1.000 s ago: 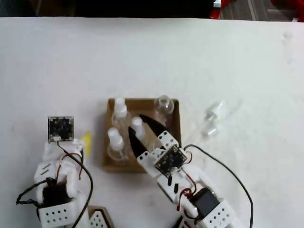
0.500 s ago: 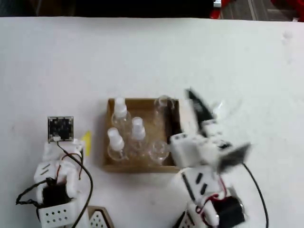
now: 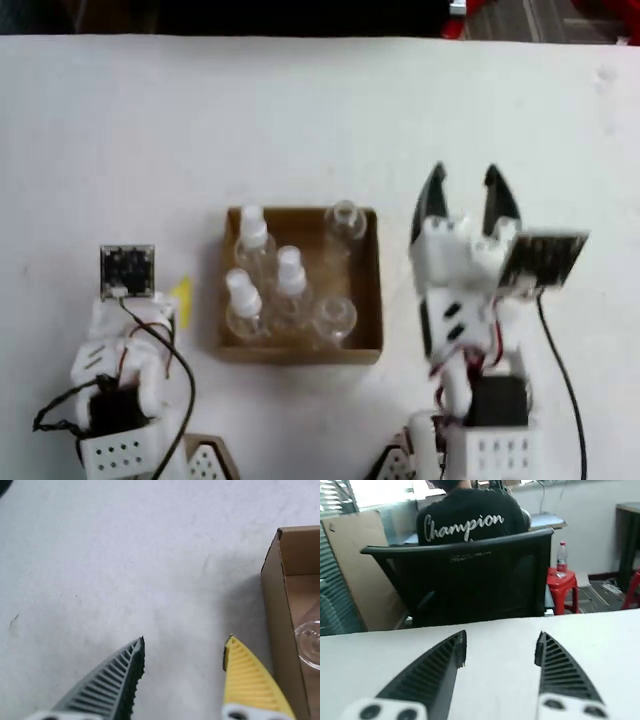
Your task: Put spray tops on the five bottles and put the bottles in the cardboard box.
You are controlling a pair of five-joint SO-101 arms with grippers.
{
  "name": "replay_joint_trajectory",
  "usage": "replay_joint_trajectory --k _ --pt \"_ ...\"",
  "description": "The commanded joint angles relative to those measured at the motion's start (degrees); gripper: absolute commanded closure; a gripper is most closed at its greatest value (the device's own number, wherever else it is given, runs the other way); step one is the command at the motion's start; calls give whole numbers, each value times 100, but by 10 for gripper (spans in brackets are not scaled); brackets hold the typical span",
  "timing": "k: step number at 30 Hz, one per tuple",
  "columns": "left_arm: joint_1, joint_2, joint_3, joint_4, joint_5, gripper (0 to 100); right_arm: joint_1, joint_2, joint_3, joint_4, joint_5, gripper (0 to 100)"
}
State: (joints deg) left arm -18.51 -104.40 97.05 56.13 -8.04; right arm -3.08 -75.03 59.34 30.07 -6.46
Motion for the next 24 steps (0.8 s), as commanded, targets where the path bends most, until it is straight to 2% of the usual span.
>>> replay_joint_trajectory --k 1,5,10,19,24 --pt "-48 -48 -9 26 -70 758 567 1420 -949 -110 -70 804" --pt "-48 -48 -9 26 -70 758 1253 2756 -1697 -4 -70 804" --pt "-40 -48 -9 26 -70 758 1736 4312 -2884 822 -70 804" --pt "-40 -48 -9 26 -70 758 1745 7600 -4853 1560 -105 804" --pt "-40 -48 -9 26 -70 758 1684 9068 -5943 2070 -624 804"
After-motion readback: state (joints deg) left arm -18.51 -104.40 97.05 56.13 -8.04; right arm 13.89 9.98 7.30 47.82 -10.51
